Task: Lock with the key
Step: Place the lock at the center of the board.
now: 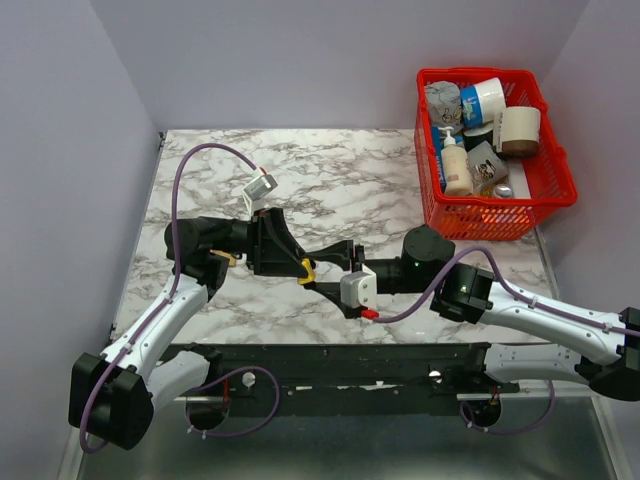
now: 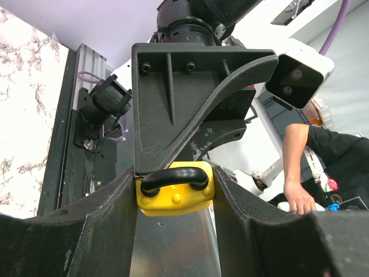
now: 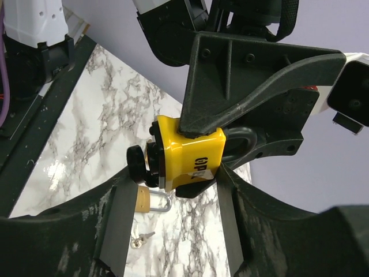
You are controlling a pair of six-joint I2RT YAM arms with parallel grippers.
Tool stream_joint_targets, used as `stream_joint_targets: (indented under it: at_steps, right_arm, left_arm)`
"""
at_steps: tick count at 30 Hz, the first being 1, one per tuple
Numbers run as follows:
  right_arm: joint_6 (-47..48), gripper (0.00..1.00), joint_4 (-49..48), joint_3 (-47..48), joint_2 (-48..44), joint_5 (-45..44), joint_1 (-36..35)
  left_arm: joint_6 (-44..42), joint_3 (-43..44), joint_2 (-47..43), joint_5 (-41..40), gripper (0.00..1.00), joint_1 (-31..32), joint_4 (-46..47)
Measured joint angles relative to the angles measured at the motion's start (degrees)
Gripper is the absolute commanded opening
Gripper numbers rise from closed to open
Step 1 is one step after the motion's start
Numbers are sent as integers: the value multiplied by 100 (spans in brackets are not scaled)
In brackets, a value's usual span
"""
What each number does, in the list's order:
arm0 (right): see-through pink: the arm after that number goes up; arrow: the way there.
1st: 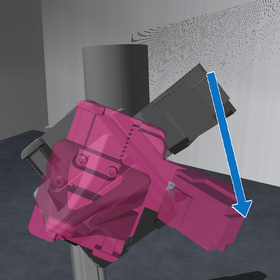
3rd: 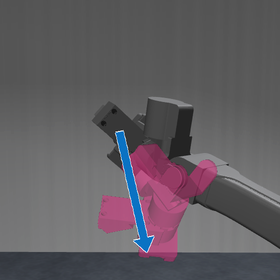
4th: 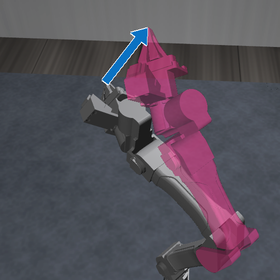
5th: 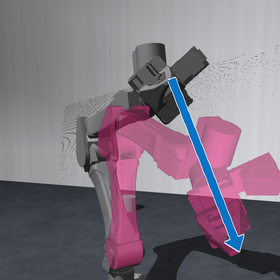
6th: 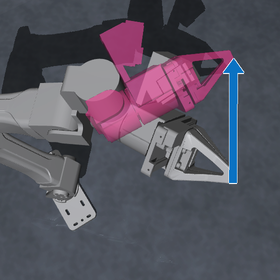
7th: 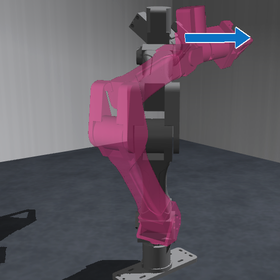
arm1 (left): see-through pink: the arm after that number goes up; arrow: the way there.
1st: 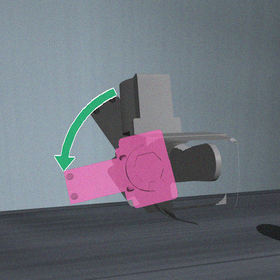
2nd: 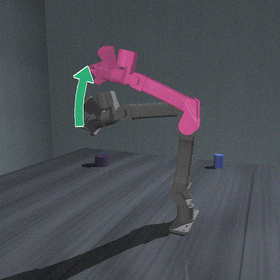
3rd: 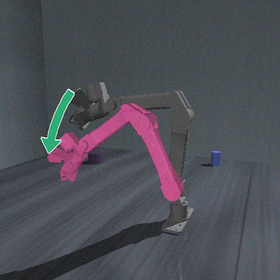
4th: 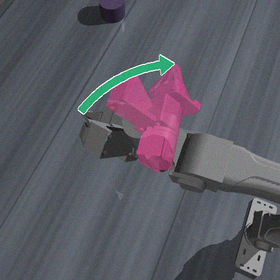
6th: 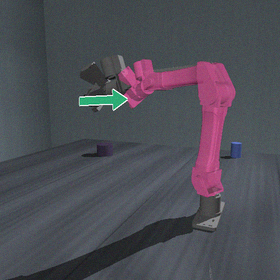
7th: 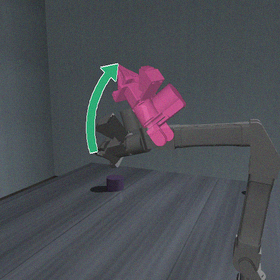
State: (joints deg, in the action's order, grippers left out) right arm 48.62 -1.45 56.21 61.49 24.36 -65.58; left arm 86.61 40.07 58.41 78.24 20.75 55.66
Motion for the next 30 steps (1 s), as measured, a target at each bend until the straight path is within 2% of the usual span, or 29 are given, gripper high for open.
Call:
stream_joint_targets:
  at_steps: [11, 18, 25, 28, 30]
  right_arm:
    - [-448, 54, 11, 92, 39, -120, -4]
    - [-601, 45, 76, 144, 55, -138, -4]
    - [-820, 43, 195, 236, 127, -142, 66]
    - [-942, 40, 289, 299, 164, -136, 122]
    - [-988, 39, 334, 299, 186, -116, 151]
  left_arm:
    - [-85, -11, 0, -4, 0, 0, -4]
    - [-146, -22, -2, -7, 0, 0, -7]
    - [-199, -85, -9, -11, 0, -7, -39]
    - [-516, -90, -94, -85, 0, -17, -420]
    - [-1215, -24, -315, -197, 0, 2, -1416]
